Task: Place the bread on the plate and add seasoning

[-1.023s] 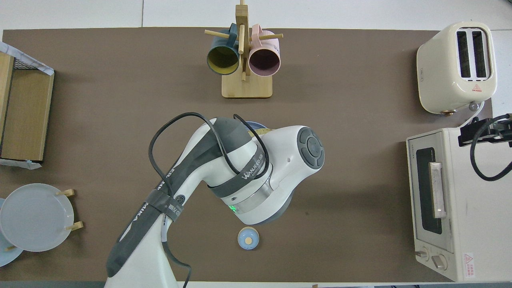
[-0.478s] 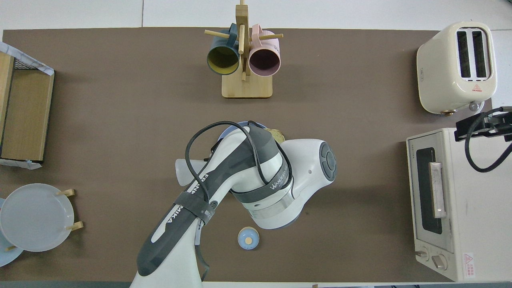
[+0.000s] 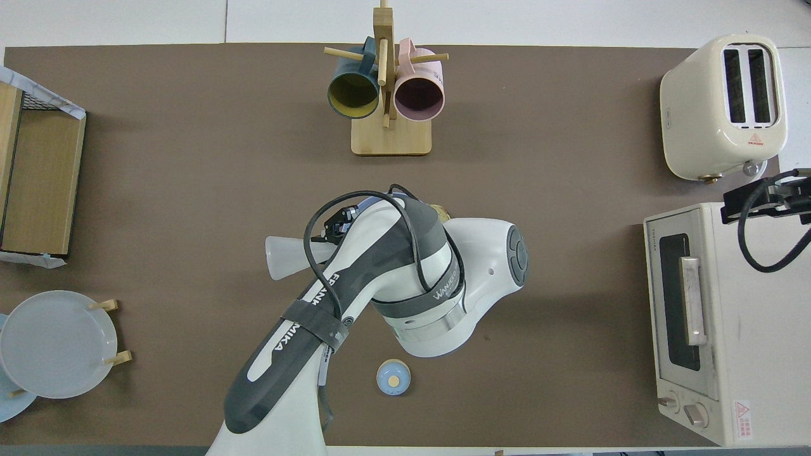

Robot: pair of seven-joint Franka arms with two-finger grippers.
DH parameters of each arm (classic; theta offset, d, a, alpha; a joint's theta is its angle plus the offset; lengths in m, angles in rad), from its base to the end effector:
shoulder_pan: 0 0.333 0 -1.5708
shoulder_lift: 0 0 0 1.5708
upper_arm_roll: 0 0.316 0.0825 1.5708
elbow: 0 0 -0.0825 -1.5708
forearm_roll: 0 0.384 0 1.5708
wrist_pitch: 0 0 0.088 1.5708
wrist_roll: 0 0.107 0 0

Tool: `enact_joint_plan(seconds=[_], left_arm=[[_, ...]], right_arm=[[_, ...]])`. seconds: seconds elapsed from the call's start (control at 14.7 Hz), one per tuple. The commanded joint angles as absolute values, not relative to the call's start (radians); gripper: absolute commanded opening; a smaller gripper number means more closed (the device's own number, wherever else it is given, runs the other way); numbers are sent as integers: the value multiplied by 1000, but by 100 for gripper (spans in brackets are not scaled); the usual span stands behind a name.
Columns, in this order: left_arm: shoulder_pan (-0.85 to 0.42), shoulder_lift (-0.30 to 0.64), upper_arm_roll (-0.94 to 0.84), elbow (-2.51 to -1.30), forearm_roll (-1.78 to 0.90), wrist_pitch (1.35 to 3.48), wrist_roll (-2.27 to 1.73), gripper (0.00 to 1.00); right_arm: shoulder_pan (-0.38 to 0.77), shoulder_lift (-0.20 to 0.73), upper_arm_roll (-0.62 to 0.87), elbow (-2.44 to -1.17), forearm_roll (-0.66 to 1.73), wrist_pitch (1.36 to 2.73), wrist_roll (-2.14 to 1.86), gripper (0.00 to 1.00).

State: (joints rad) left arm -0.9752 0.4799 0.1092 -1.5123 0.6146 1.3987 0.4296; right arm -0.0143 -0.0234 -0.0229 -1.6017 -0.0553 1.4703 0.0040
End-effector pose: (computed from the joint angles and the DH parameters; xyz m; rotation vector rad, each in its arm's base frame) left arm 0.4509 -0.4383 0.3806 -1.7878 1.4677 0.5105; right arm 0.5350 -0.0264 0.6148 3.0834 -0.0674 -0.1681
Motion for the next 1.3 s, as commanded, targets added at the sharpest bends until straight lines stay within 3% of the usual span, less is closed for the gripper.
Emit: enact_joint_plan(seconds=[0.0, 0.61, 1.23], left_arm=[[-965, 485, 118, -1528, 678, 1407, 425, 12], [-879, 486, 117, -1534, 821, 1442, 426, 12], [-1084, 474, 117, -1529, 715, 1348, 426, 13]], right_arm=[[-20, -20, -23, -1594, -52, 1456, -9, 100], [-18, -20, -21, -1595, -52, 1456, -9, 100], [-18, -20, -23, -1595, -51, 1456, -9, 100]])
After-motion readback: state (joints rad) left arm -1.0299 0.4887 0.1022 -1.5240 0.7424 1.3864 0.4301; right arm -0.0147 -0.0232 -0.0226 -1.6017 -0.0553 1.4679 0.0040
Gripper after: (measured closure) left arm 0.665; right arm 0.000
